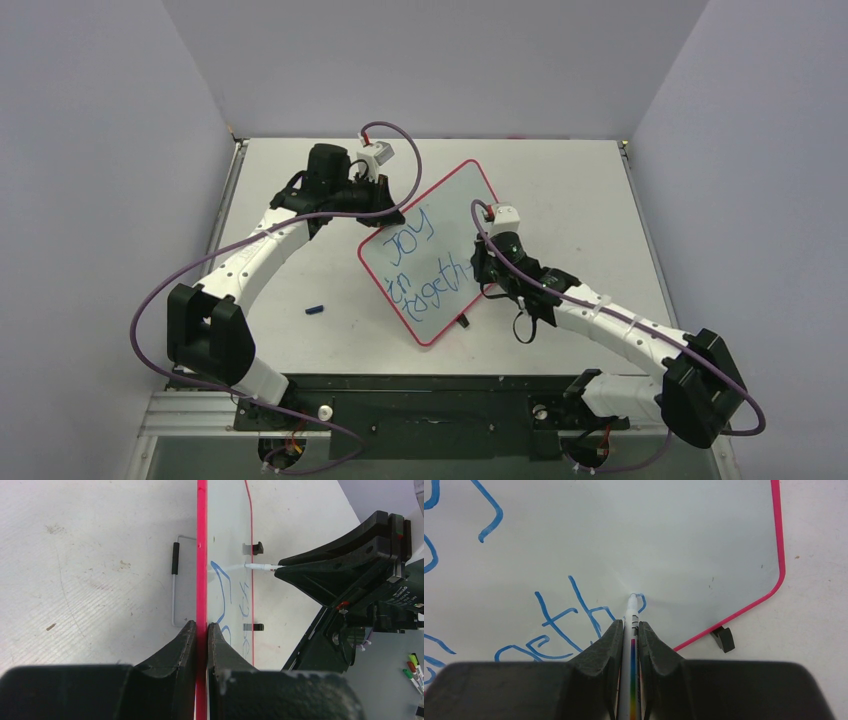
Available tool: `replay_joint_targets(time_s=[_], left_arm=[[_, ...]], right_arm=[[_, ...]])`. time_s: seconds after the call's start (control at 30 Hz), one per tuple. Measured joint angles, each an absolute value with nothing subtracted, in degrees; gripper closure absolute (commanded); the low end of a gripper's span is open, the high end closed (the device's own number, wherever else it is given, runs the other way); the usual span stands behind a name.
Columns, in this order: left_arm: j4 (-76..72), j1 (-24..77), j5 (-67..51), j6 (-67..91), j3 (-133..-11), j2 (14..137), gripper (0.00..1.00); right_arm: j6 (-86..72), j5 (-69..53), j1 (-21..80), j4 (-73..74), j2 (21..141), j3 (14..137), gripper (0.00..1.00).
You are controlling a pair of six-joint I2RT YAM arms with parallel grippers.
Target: Write a sentence on the whiteboard
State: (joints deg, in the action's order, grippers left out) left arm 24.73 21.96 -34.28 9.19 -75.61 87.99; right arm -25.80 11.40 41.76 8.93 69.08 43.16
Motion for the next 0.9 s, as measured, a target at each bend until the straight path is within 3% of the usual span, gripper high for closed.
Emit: replay_joint_targets(time_s=[0.9], left_arm=[[24.8, 22.0, -34.1, 9.2, -75.6, 88.0, 1.0]], right_arm=[[-27.5, 11.5, 42.5, 6.0, 65.9, 37.5, 1.0]])
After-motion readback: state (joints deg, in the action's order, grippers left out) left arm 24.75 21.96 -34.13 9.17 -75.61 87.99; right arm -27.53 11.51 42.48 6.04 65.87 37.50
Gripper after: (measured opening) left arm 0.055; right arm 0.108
